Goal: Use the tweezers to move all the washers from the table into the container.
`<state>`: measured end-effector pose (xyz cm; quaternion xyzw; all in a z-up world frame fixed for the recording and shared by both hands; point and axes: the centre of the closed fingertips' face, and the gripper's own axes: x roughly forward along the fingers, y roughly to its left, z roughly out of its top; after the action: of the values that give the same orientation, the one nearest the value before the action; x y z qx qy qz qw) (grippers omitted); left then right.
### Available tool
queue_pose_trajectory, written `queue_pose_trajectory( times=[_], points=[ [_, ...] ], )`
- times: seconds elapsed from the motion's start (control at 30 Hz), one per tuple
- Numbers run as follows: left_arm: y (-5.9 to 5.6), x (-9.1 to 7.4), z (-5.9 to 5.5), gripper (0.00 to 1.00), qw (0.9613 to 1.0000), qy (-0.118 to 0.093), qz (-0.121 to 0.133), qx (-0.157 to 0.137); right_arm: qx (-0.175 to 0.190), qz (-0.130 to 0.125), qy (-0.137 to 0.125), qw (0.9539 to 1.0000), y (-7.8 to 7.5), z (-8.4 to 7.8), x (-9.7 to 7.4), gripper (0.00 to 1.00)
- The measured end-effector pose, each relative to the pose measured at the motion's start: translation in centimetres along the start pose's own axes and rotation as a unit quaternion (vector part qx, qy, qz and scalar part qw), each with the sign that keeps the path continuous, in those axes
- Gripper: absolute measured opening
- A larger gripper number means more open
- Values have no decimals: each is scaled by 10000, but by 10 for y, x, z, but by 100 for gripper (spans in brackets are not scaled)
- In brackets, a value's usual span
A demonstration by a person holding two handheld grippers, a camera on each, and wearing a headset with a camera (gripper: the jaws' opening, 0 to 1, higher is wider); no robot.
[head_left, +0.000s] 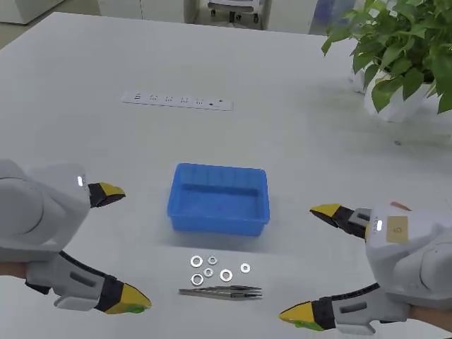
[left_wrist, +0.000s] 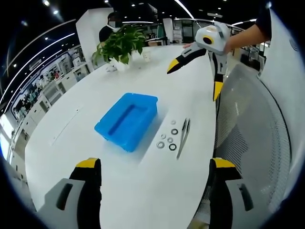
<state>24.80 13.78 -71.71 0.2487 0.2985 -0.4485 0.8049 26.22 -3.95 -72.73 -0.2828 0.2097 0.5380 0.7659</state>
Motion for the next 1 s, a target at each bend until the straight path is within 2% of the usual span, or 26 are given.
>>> queue_pose_trajectory(
  times=[0.37,0.73,0.77,0.83,0.9,1.0],
  points=[
    [-2,7,-2,99,9999,62,-130,0,38,73,91,9999,3,-5,5,92],
    [-3,12,-3,98,9997,71,-229,-105,165,73,85,9998,-4,-5,7,90],
    [-3,12,-2,98,9996,37,-238,-170,178,49,74,9998,-6,-5,7,89],
    [-5,11,4,98,9982,-203,-285,-490,184,-57,24,9998,-10,-2,6,87],
    [-2,8,4,98,9981,-237,-240,-522,284,-92,-55,9995,-12,0,4,86],
    [-3,6,3,97,9976,-260,-247,-597,384,-88,-33,9992,-12,-1,5,84]
  ],
)
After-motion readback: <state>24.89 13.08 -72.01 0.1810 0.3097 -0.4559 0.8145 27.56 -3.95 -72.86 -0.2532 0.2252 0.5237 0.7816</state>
